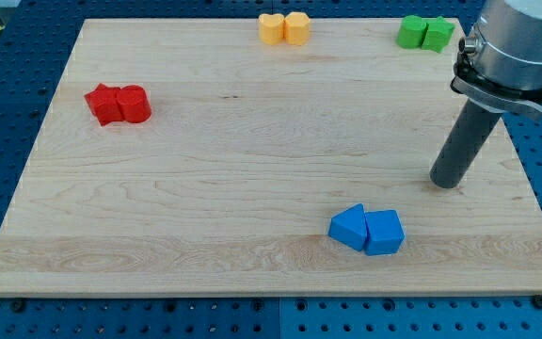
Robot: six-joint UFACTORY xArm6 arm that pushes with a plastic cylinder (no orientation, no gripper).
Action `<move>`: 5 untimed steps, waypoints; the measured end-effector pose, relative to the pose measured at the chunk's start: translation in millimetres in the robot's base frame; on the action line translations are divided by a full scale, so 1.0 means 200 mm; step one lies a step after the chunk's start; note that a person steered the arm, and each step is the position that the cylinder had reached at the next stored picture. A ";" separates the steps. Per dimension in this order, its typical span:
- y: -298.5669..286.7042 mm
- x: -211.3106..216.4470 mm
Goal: Point your arm to the bottom right corner of the board
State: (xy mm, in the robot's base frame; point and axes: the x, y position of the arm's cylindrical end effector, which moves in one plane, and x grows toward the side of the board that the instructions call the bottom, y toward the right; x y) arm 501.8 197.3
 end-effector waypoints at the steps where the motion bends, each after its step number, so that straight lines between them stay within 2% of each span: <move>1: 0.11 0.10; 3: 0.28 0.38; 4: 0.23 0.51; 5: 0.04 0.55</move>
